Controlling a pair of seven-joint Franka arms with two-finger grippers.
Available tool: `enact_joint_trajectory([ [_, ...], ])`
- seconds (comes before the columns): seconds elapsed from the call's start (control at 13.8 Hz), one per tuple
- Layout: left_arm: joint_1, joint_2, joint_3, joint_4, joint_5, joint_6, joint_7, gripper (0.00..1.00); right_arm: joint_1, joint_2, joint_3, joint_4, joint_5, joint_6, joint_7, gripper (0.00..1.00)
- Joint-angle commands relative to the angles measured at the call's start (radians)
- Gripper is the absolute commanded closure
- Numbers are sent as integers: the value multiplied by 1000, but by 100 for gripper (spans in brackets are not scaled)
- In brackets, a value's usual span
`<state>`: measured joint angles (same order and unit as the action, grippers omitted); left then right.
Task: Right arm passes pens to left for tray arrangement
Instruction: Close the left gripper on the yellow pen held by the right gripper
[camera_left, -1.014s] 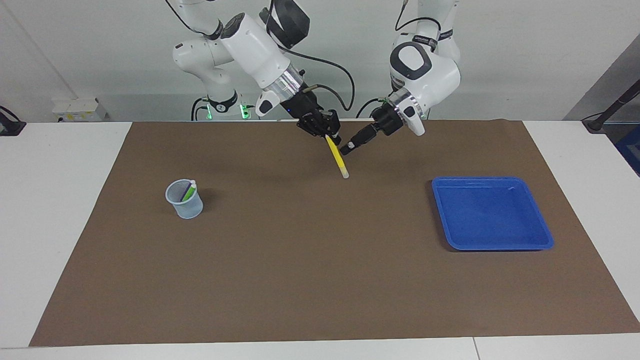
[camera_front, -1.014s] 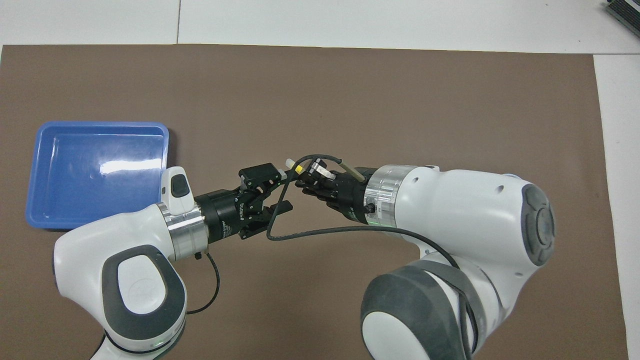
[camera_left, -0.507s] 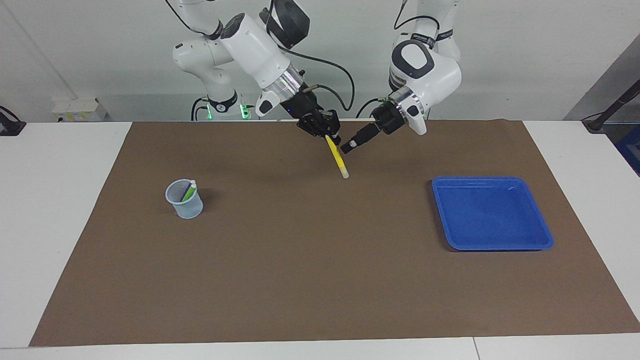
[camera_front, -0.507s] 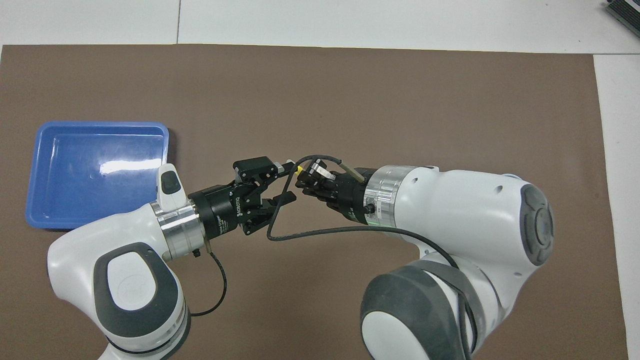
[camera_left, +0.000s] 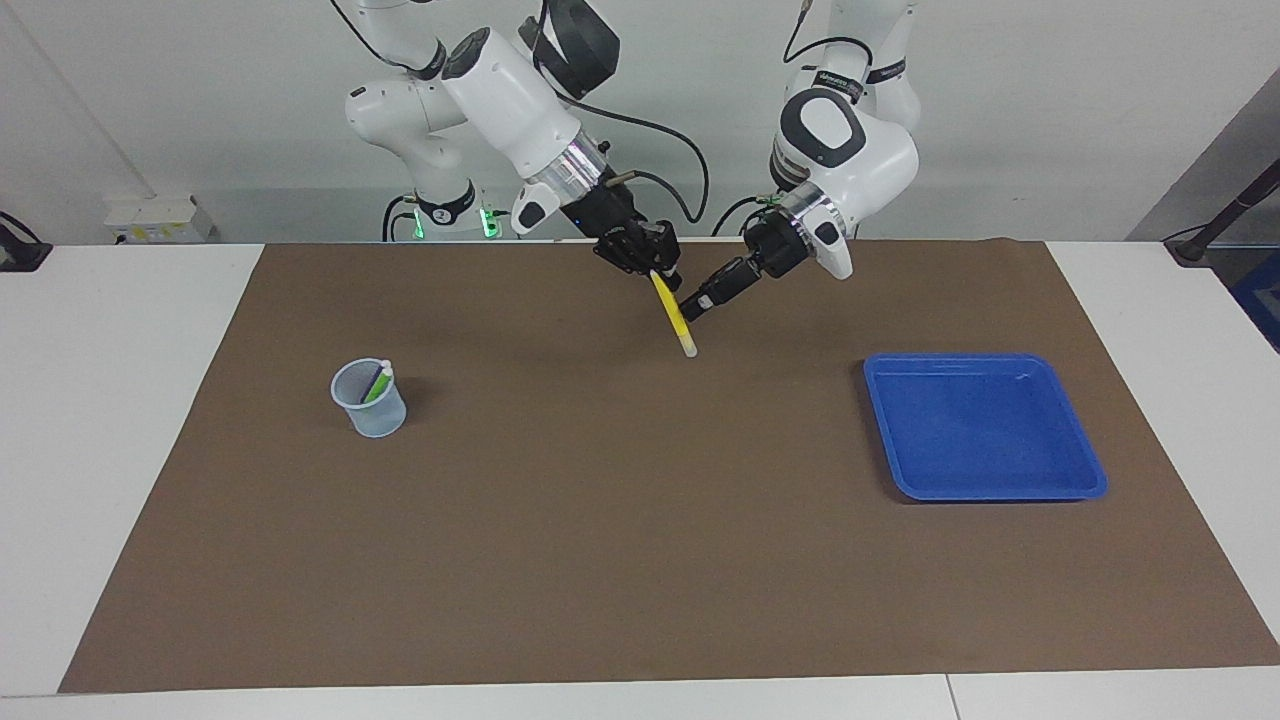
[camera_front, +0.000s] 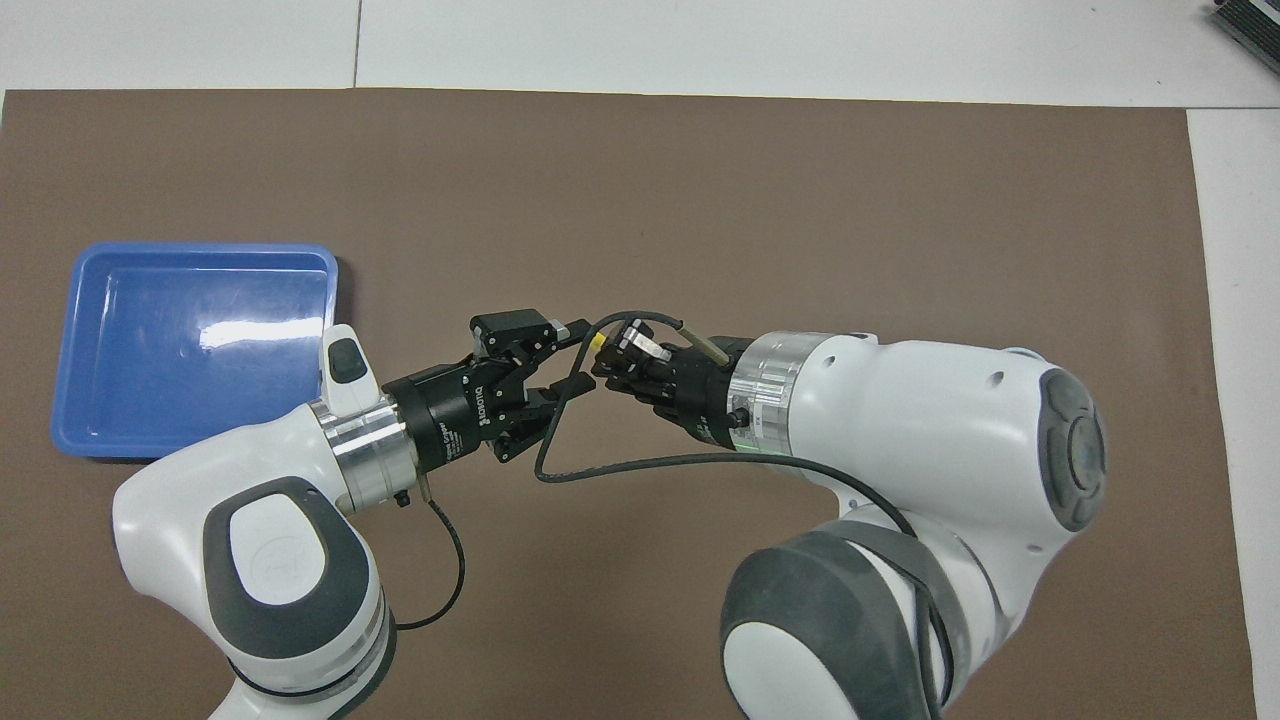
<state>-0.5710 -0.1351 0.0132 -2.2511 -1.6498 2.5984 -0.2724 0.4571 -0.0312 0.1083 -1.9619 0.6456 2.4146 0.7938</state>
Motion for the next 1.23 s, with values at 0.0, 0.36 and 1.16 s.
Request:
enact_joint_trajectory([
  [0.0, -20, 25, 4, 31, -25, 38, 18, 40, 2, -21, -1, -20, 23, -2, -11, 100],
  [0.36, -21, 26, -21, 35, -58, 65, 22, 68, 2, -21, -1, -20, 23, -2, -11, 100],
  [1.16, -39, 26, -21, 30, -53, 69, 90, 100, 2, -21, -1, -20, 23, -3, -11, 100],
])
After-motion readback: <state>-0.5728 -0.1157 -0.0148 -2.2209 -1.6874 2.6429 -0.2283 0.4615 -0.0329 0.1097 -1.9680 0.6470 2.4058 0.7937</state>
